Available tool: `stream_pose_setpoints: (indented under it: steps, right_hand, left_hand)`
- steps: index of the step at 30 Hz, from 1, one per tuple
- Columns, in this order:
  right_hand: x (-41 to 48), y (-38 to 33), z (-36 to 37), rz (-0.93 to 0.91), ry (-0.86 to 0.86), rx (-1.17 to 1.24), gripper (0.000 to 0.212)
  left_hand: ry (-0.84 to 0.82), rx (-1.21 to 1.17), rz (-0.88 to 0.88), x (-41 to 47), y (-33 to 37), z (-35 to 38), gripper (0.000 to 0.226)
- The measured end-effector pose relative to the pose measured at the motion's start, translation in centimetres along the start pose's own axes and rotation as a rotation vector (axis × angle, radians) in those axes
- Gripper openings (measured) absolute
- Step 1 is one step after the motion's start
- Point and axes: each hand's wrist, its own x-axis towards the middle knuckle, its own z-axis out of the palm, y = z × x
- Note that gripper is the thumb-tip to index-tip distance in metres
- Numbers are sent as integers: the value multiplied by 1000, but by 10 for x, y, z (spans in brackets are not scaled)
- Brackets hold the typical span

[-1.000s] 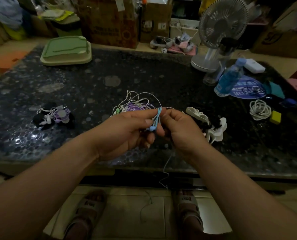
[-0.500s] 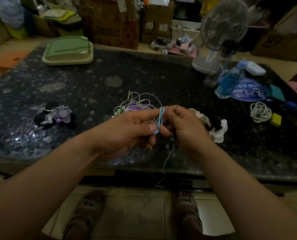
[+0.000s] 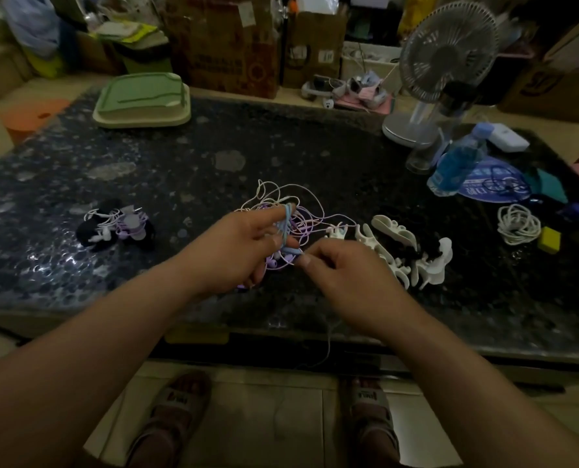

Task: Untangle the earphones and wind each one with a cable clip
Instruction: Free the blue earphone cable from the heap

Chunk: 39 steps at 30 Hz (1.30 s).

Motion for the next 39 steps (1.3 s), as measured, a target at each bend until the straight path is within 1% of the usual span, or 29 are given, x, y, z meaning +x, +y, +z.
stream_pose_setpoints:
  steps: [2,4,7,9,12,14,16,19,21,22,24,27,29,32,35,39]
  right_hand:
    - [1,1,-8,-34,3,-62,18]
    - [2,2,-14,-61,11,-69,14]
    - [4,6,-26,-93,30,-24,9]
    - [5,9,-35,-110,20,26,12]
    - [7,14,-44,-124,-25,129,13]
    - [7,17,-48,-104,-73,259,10]
    - [7,20,-50,-87,-115,394,8]
    - [8,24,-45,8,-142,633,10]
    - [11,26,-37,87,-158,766,16]
    - [13,27,-31,108,-158,779,20]
    - [15,27,-20,119,-141,687,23]
    - [9,18,-8,52,-102,259,19]
    - [5,13,-1,-13,-113,77,19]
    - [2,8,0,-48,-90,13,19]
    - [0,4,3,-88,-117,-57,20]
    - [-3,0,9,-146,-152,-117,19]
  left_hand:
    - [-33,119,23,-1,1,6,47]
    - [-91,188,59,-2,0,10,47]
    - [-222,224,66,-4,1,9,48]
    - [-330,205,50,-7,5,9,45]
    - [-474,118,34,-12,10,8,38]
    - [-530,49,33,-14,12,10,41]
    - [-545,-48,31,-15,14,10,44]
    - [-562,-236,31,-16,17,10,47]
    - [-514,-378,39,-16,18,10,50]
    - [-468,-433,41,-14,17,11,50]
    - [-359,-493,24,-8,12,10,49]
    - [-185,-476,-15,1,0,5,46]
    - [-89,-389,-8,5,-5,3,48]
    - [-26,-252,10,7,-7,6,51]
    - [6,-272,6,8,-10,12,52]
    - [3,-287,13,6,-12,20,53]
